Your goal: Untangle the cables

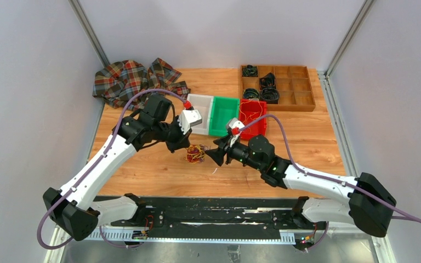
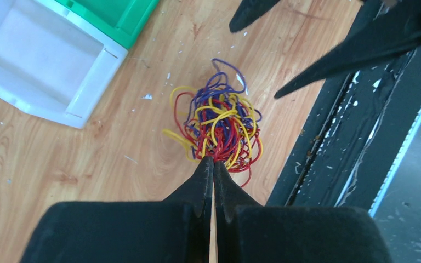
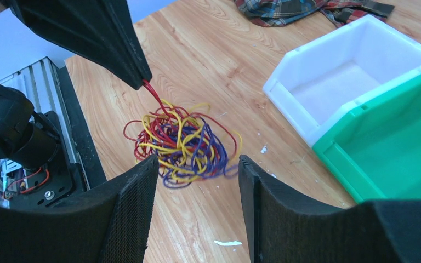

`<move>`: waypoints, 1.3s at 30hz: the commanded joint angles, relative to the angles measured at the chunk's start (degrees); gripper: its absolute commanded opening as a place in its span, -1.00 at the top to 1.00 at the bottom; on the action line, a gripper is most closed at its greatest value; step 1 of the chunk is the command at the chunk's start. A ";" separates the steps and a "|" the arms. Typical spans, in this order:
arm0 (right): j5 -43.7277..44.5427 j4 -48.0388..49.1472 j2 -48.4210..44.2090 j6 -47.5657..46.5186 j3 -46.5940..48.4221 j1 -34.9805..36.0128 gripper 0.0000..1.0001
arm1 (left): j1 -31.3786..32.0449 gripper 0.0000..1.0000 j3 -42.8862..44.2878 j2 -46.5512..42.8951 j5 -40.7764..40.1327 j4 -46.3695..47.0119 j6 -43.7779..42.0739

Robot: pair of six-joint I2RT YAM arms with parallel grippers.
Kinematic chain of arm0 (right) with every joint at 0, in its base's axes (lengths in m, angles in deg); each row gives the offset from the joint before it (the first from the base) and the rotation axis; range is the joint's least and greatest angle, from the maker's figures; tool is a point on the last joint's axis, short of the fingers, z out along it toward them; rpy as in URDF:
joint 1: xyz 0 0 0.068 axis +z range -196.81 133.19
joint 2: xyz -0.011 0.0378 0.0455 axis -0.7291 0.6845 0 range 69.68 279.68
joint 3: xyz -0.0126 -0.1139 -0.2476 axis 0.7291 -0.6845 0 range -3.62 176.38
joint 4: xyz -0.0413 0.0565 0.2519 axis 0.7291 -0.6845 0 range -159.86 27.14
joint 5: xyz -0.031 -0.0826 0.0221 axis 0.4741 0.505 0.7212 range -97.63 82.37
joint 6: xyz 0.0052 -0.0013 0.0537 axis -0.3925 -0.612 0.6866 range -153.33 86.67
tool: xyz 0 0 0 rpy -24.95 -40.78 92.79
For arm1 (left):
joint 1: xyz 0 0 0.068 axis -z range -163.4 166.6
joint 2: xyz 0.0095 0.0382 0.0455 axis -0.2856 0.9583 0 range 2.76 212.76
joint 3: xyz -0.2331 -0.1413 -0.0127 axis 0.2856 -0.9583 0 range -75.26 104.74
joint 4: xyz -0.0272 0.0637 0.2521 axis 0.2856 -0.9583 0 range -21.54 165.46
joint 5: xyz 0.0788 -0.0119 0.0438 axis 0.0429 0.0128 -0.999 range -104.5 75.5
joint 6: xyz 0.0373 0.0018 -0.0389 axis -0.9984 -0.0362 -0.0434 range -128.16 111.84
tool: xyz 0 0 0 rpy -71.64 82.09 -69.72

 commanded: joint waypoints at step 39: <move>1.62 8.51 3.49 -6.37 2.36 4.87 -0.11 | 0.35 0.99 4.34 -2.96 4.76 -0.79 9.81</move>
